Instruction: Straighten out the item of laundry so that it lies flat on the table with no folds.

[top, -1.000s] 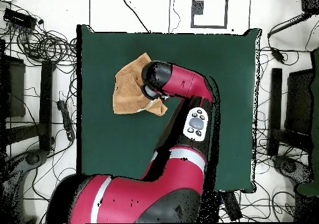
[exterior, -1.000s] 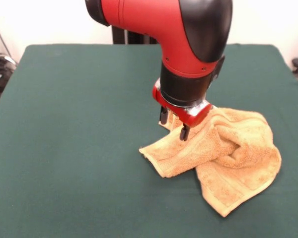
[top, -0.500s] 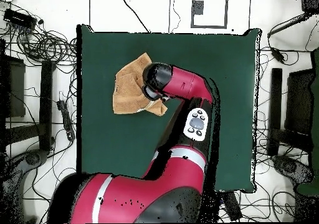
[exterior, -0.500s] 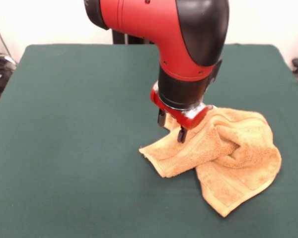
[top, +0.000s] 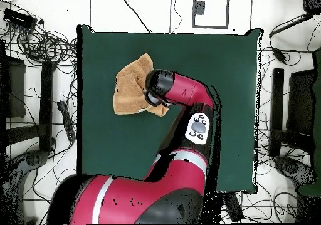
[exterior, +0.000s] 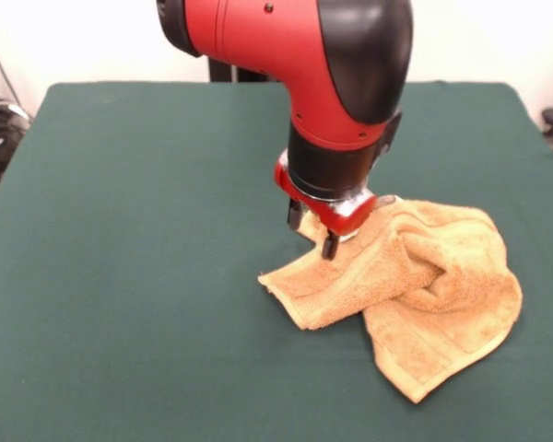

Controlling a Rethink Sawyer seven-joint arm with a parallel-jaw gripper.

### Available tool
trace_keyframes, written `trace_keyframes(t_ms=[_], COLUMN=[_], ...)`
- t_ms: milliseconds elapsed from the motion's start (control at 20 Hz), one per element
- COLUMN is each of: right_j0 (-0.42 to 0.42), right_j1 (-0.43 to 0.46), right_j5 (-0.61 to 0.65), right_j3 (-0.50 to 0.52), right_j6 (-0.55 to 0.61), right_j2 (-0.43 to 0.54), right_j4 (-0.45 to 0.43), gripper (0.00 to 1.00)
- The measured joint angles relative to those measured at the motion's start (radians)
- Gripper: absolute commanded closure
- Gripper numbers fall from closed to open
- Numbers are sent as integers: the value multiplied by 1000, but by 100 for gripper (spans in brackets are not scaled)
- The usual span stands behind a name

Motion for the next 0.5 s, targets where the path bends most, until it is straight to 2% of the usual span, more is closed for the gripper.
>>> trace_keyframes(t_ms=[500], right_j0=[1], right_j1=[-8], right_j5=[-111], right_j3=[68], right_j6=[0], right_j2=[0], right_j4=[1], gripper=[0])
